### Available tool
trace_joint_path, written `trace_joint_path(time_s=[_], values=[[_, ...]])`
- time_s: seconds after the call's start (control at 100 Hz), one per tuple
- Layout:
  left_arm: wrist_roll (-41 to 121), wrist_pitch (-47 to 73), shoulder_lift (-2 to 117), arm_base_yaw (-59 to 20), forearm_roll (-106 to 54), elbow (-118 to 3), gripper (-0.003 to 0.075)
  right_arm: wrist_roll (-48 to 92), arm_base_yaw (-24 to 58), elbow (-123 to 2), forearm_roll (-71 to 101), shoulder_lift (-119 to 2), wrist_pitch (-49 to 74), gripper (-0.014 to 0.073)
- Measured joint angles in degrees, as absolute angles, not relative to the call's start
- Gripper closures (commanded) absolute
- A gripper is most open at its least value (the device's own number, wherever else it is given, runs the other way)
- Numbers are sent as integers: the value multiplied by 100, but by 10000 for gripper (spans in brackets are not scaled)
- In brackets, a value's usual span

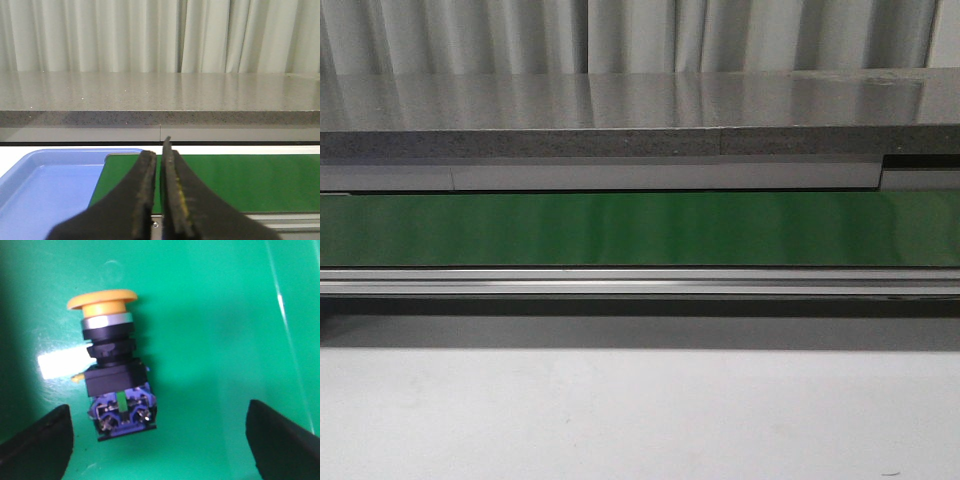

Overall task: Move button from right to left
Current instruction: 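Close the right gripper on the button body and lift it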

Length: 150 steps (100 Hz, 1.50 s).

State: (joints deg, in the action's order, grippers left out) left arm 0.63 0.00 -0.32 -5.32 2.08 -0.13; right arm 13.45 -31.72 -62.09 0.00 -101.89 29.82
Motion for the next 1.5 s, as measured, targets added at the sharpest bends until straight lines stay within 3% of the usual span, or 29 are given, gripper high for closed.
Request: trace_joint_path(time_s=[0.64, 0.74, 0.89, 0.98, 1.5], values=[[63, 0, -32, -532, 208, -13, 715, 1530, -3172, -6670, 0, -10902, 3005, -56], [63, 0, -32, -532, 208, -13, 715, 1543, -3172, -6672, 0, -10962, 3016, 39], [63, 0, -32, -532, 208, -13, 715, 1543, -3172, -6685, 103, -10998, 3025, 347], [63, 0, -32, -532, 208, -13, 715, 1543, -3172, -6685, 116, -11022, 3025, 457], [63, 0, -32, -532, 208, -13, 715, 1546, -3172, -6687, 601, -10384, 3076, 473]])
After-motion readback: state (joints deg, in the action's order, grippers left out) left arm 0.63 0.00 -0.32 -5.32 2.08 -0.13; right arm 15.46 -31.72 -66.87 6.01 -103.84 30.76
